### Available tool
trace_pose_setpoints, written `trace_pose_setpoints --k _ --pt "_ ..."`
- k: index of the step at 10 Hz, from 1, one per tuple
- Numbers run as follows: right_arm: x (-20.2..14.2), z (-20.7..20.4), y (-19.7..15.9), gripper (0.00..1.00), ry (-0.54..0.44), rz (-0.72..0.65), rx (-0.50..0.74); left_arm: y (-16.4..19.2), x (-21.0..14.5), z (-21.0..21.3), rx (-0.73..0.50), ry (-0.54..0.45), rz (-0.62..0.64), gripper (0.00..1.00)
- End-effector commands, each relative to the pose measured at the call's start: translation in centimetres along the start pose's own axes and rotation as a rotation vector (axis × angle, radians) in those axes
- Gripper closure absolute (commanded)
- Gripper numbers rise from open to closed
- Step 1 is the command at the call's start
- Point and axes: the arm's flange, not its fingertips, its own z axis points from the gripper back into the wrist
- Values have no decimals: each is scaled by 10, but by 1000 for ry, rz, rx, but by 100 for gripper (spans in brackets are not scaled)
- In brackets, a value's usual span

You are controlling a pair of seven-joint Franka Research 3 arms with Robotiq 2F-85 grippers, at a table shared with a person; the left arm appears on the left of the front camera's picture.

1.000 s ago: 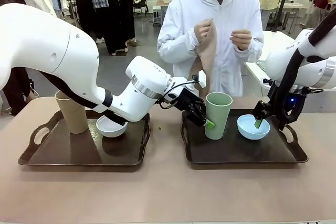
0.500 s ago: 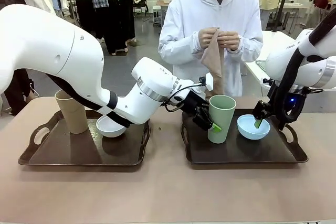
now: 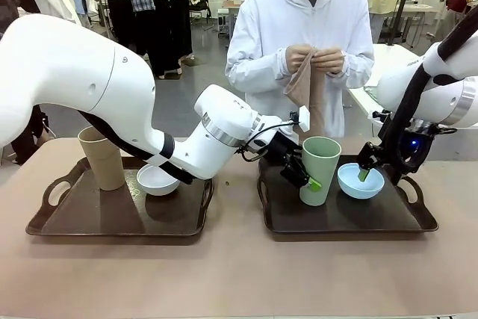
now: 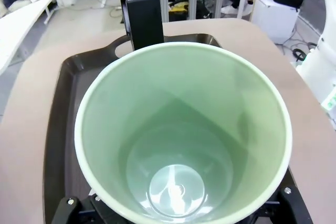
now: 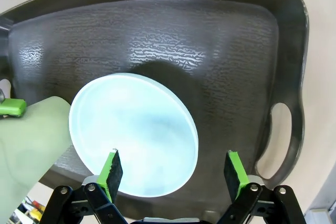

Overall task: Set up a tray with a mat and arrange the tableware.
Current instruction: Pick up the Picnic Bowl and Reusable plastic cup from the Handle tray in front of the human's position and hold them in the air.

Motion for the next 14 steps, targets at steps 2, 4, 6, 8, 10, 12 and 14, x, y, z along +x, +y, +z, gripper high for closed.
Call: trace_pose_setpoints --k 2,4,6,8,10,12,14 --pt "12 -7 -5 52 -40 9 40 6 -2 -6 7 -48 -20 58" --pt "14 -8 -7 100 -69 2 33 6 -4 -2 -2 -57 -31 100" --pt "14 -9 -8 100 -83 -2 30 5 -4 -1 -3 -56 -37 100" --pt "14 -10 -10 95 -86 -7 28 5 -3 0 -3 -58 -33 74" --pt "14 -10 -11 100 -87 -10 20 5 -3 1 3 -54 -24 74" --pt "14 -10 -11 100 -88 -8 16 1 -1 3 13 -35 -35 100" --pt "14 -8 -11 100 -84 -3 -27 -5 2 7 44 3 -51 75"
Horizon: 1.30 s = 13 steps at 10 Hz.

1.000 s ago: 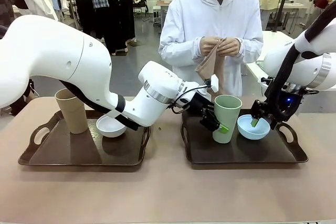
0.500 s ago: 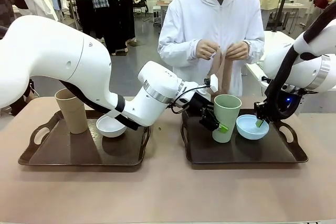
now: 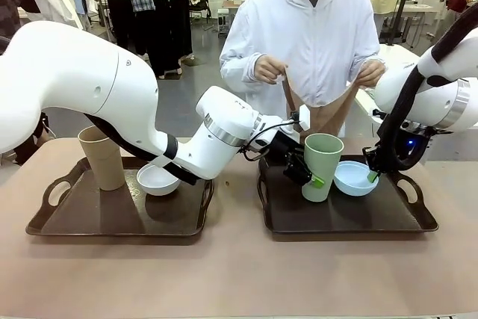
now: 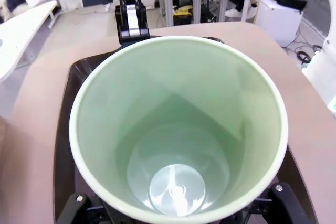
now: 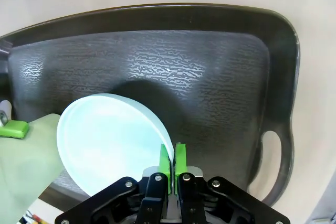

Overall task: Set up a tray with a mat and arrange the tableware.
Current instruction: Pick up the Picnic Bowl and Reusable plastic cup from the Handle tray in front of the human's position and hold them in the air.

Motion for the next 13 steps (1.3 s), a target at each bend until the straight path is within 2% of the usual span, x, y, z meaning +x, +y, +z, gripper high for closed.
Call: trace_pose_setpoints --k 1,2,3,6,7,10,13 --pt "-2 5 -4 100 -6 13 -43 -17 5 15 26 27 -17 21" --pt "-6 19 -5 100 -8 17 -54 -23 13 28 15 11 -7 21" --pt "-14 44 -6 100 -18 28 -72 -31 30 48 84 7 33 21" --pt "-41 122 -8 100 -73 51 -79 -54 79 114 152 -57 42 21" --pt "-50 141 -4 100 -59 80 -76 -61 95 129 161 -61 42 21" --pt "-79 196 6 100 -75 93 -105 -82 131 157 179 -38 47 21" --pt "-91 224 19 100 -124 87 -101 -89 138 167 186 -2 55 21"
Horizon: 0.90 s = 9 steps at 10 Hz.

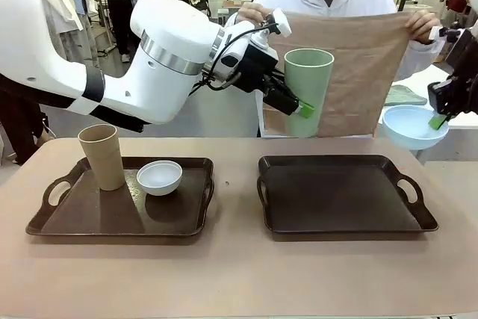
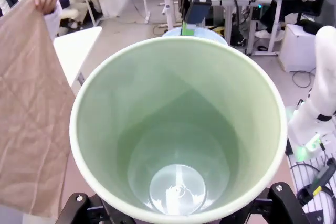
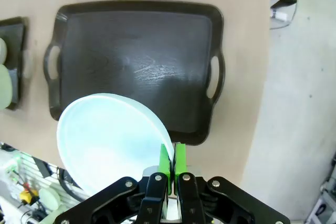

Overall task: Set up a tray with a mat and arrange the tableware.
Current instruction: Pick up the Picnic Bowl and Reusable plastic cup from the Handle tray in front of the human's position and hold them in the air.

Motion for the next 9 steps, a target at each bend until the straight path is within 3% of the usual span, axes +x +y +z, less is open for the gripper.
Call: trace_pose_setpoints --k 1,2,9 --pt "3 1 5 100 -3 -14 -14 -5 -7 6 -6 39 18 21" --pt "0 0 0 100 0 0 0 0 0 0 0 0 0 21" --pt "0 0 0 100 0 0 0 0 0 0 0 0 0 21"
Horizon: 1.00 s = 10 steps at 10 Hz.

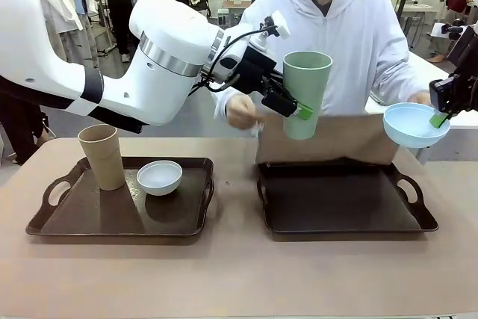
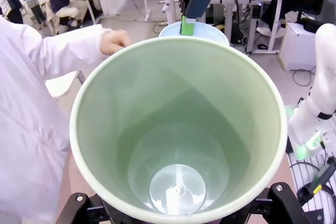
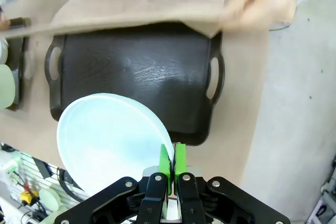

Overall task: Set up a tray with a mat and arrange the tableware.
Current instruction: Pick up the Picnic Bowl and Reusable plastic cup from the Handle tray in front of the human's position and hold them in the air, then place the Picnic Bowl and Reusable plastic cup back onto the Handle tray in front of the human's position.

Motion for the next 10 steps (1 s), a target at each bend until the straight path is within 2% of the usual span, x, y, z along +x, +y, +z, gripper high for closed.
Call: trace_pose_setpoints --k 1,10 --pt "0 -1 1 100 3 1 -2 0 2 0 -1 -6 -1 21" --pt "0 -1 1 100 3 1 -2 0 2 0 -1 -6 -1 21"
